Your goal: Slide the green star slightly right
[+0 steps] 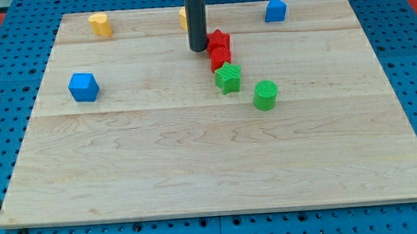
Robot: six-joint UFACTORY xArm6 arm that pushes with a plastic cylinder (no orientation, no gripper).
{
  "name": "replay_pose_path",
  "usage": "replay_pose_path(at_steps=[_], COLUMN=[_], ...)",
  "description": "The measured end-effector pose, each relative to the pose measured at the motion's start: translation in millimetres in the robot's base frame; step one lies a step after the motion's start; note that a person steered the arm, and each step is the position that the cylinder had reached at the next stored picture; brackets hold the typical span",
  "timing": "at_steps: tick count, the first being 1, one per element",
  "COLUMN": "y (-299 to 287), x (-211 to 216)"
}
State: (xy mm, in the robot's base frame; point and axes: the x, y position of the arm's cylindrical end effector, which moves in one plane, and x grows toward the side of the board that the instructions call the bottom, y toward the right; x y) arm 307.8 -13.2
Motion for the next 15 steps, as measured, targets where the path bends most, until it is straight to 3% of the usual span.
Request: replay_pose_path(at_steps=[1, 2, 3, 4, 12, 13, 14, 15], y=[-33, -94, -128, -90, -89, -58, -34, 20], x=[17, 71, 64, 42, -1, 10, 71, 92])
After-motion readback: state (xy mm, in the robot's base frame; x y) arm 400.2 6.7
